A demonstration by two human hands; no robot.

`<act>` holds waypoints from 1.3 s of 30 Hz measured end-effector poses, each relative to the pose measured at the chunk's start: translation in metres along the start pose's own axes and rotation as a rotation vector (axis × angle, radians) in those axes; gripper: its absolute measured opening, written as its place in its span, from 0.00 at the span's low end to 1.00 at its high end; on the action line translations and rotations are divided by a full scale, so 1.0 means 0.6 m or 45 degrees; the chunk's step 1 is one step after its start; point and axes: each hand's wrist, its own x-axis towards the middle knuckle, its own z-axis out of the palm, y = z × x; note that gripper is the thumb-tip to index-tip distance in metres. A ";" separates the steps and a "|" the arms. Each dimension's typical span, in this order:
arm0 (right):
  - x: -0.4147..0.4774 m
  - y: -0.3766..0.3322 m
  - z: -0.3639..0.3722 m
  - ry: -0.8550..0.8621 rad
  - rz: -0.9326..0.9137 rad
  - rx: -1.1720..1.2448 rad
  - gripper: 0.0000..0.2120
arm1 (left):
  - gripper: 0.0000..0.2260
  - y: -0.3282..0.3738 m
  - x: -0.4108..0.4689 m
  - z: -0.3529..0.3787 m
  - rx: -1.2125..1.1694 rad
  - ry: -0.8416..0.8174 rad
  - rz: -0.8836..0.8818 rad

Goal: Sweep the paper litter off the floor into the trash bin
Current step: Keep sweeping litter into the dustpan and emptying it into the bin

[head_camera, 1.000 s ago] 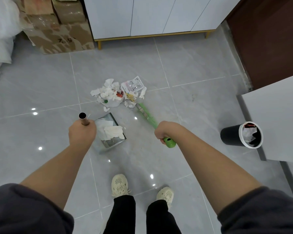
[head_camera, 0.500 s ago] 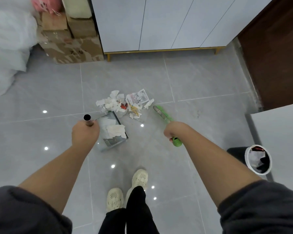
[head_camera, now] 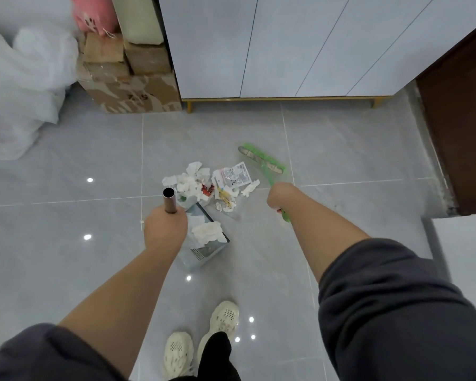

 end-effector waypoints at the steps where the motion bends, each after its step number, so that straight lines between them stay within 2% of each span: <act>1: 0.011 -0.005 -0.004 0.008 -0.005 0.009 0.16 | 0.13 -0.001 0.004 0.007 0.005 -0.018 -0.009; 6: 0.042 -0.015 -0.016 -0.007 -0.040 -0.040 0.12 | 0.11 -0.010 0.018 0.037 0.054 -0.088 -0.051; 9: 0.026 -0.019 -0.005 -0.013 -0.112 -0.056 0.02 | 0.12 -0.008 0.018 0.040 0.075 -0.108 -0.050; 10: 0.016 -0.019 0.002 -0.031 -0.127 -0.071 0.03 | 0.13 -0.007 0.018 0.040 0.073 -0.111 -0.049; 14: -0.031 -0.014 0.045 -0.113 -0.192 -0.135 0.17 | 0.12 -0.021 0.021 0.034 0.034 -0.105 -0.065; 18: -0.069 -0.033 0.084 -0.262 -0.261 -0.197 0.08 | 0.11 -0.051 0.024 0.015 -0.017 -0.134 -0.080; 21: -0.090 -0.058 0.102 -0.323 -0.304 -0.173 0.13 | 0.11 -0.072 0.016 0.007 -0.040 -0.165 -0.077; 24: -0.113 -0.081 0.123 -0.347 -0.372 -0.106 0.06 | 0.11 -0.098 0.002 0.000 -0.030 -0.229 -0.021; 26: -0.120 -0.092 0.137 -0.368 -0.382 -0.070 0.11 | 0.11 -0.114 -0.002 -0.008 -0.020 -0.272 0.016; 29: -0.133 -0.088 0.155 -0.471 -0.329 0.131 0.05 | 0.15 -0.131 -0.007 -0.026 0.008 -0.306 0.058; 33: -0.160 -0.072 0.177 -0.659 -0.256 0.367 0.08 | 0.15 -0.148 -0.018 -0.051 0.044 -0.345 0.138; 36: -0.176 -0.064 0.196 -0.739 -0.193 0.574 0.24 | 0.15 -0.158 -0.027 -0.065 0.113 -0.364 0.194; 39: -0.205 -0.057 0.205 -0.798 -0.196 0.666 0.28 | 0.15 -0.167 -0.036 -0.084 0.161 -0.372 0.241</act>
